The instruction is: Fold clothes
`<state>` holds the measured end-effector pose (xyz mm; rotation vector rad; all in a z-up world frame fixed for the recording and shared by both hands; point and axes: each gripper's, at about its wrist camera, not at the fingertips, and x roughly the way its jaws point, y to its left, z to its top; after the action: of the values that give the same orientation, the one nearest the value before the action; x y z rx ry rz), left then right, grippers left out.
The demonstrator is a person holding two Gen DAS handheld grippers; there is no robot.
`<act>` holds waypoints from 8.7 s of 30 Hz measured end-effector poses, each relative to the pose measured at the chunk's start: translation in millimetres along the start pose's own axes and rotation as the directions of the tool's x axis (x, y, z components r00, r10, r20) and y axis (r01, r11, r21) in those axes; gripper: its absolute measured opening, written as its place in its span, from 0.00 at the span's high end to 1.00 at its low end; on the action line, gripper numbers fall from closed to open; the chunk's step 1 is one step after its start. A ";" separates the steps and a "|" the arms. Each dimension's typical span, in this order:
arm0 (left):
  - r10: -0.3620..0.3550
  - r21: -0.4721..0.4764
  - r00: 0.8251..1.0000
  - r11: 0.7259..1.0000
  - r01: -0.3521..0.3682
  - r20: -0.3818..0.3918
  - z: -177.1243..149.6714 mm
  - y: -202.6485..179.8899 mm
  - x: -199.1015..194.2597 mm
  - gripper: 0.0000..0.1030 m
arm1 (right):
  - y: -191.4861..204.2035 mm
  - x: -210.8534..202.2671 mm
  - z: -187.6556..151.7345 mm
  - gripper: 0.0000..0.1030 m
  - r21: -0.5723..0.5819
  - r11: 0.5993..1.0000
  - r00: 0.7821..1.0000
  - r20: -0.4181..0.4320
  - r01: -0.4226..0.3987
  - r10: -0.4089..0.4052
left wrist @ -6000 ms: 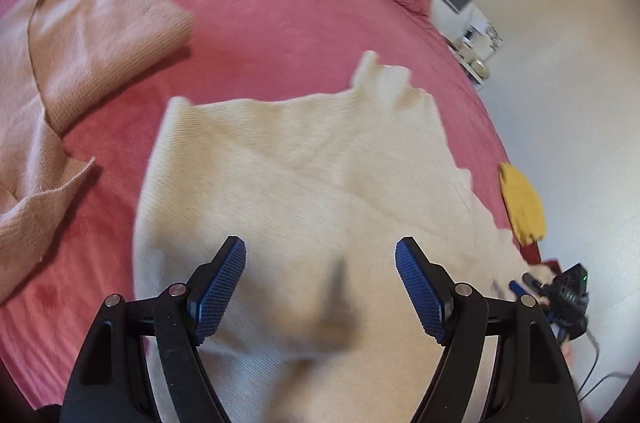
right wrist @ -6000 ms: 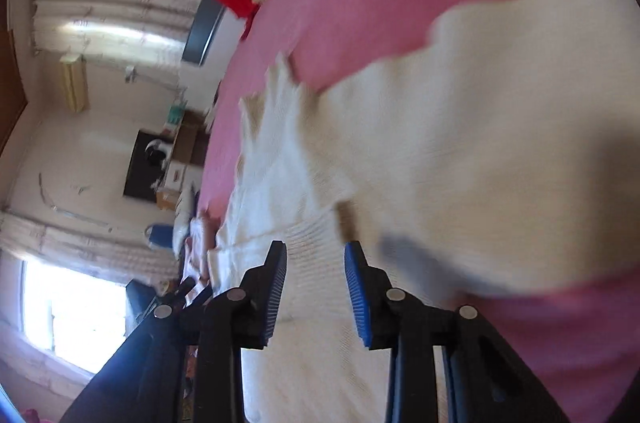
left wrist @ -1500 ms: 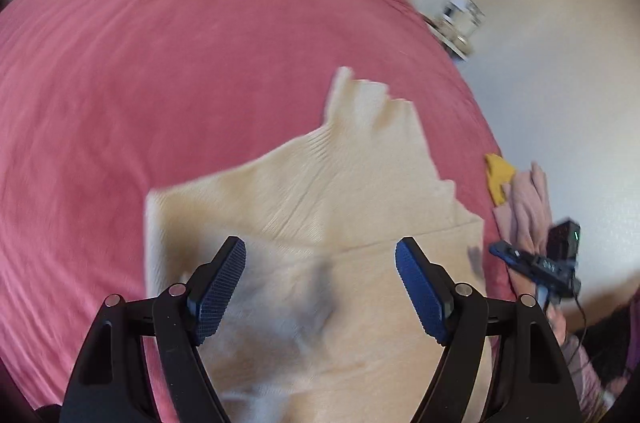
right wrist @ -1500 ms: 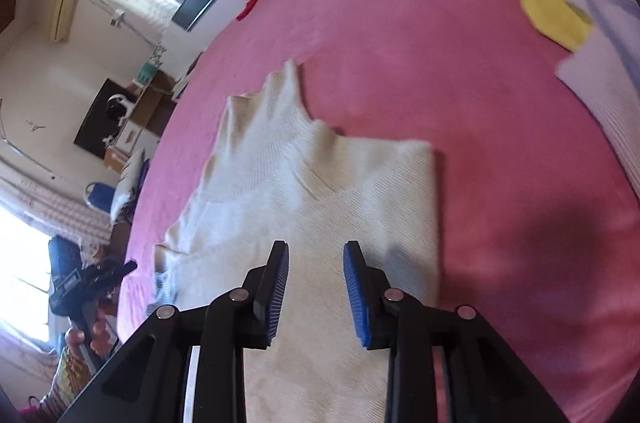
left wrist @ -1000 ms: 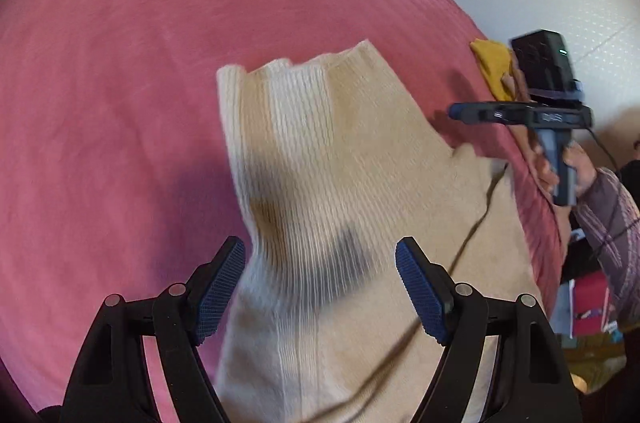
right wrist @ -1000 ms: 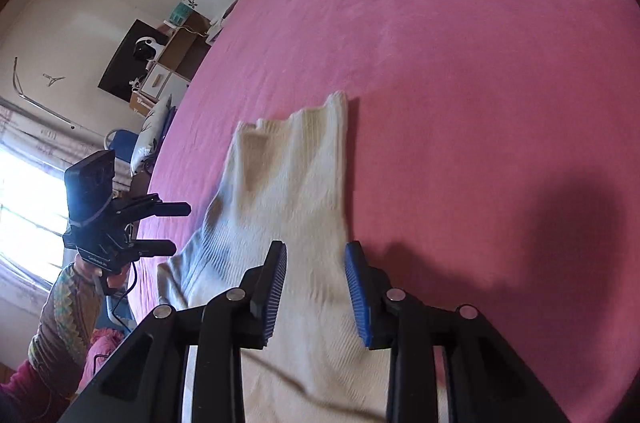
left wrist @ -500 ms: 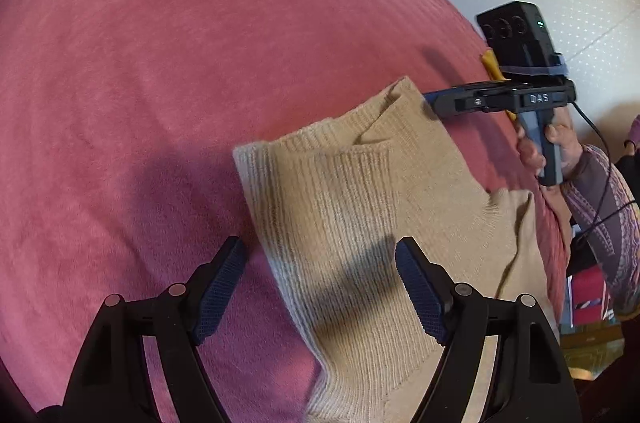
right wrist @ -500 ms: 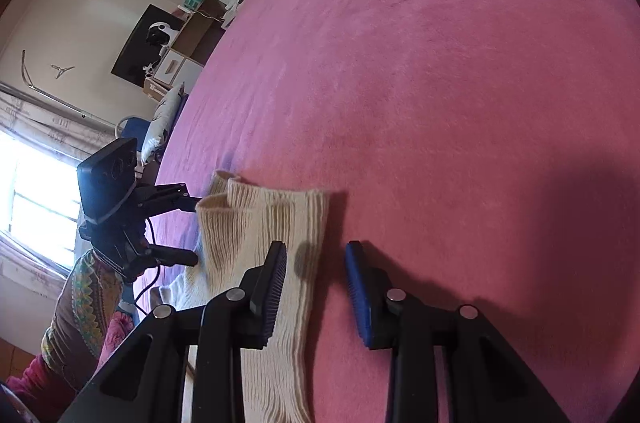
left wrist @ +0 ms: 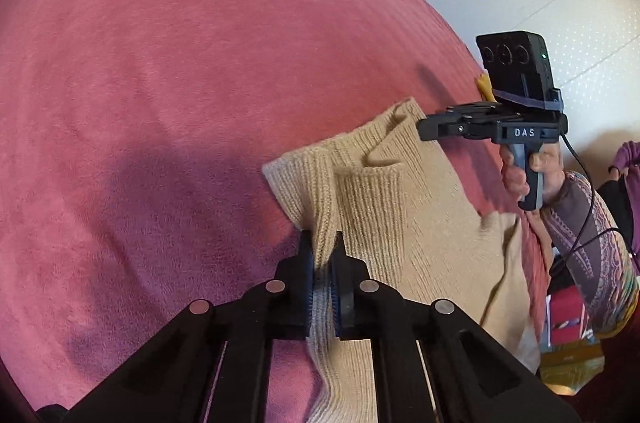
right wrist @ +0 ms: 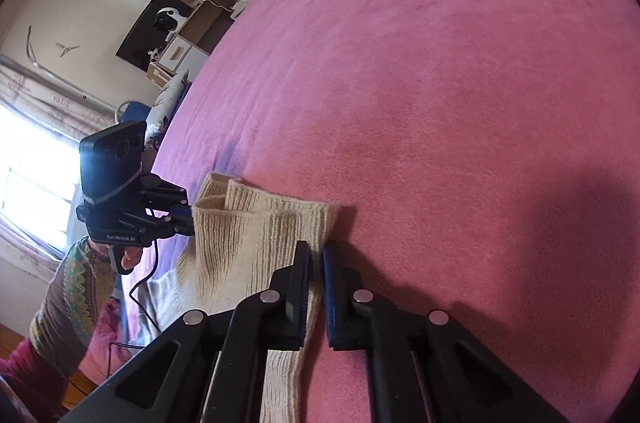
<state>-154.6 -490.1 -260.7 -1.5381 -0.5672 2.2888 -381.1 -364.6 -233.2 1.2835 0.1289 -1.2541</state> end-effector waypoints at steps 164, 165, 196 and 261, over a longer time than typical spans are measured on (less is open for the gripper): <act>0.028 -0.549 0.998 0.834 -0.055 -0.058 -567.2 -148.7 -93.3 0.89 | 169.2 -97.0 -529.3 0.95 0.584 0.811 0.999 0.000 0.030 -0.037; 0.031 -0.553 0.998 0.831 -0.058 -0.057 -567.3 -147.5 -92.6 0.89 | 167.8 -97.1 -529.9 0.95 0.584 0.811 0.999 -0.001 0.030 -0.036; -0.155 -0.609 0.779 0.538 0.583 0.608 -469.4 -76.1 -182.4 0.96 | 139.3 -135.4 -390.1 0.95 0.370 0.741 0.787 0.516 -0.560 0.338; -0.147 -0.692 0.919 0.618 0.375 0.367 -300.3 -32.2 -85.1 0.29 | 74.1 -67.0 -278.7 0.61 0.403 0.880 0.962 0.204 -0.251 0.181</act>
<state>157.2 -459.5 -278.7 -1.2650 -1.8973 2.1248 -202.3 -128.8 -243.8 1.5126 -0.4200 -1.2218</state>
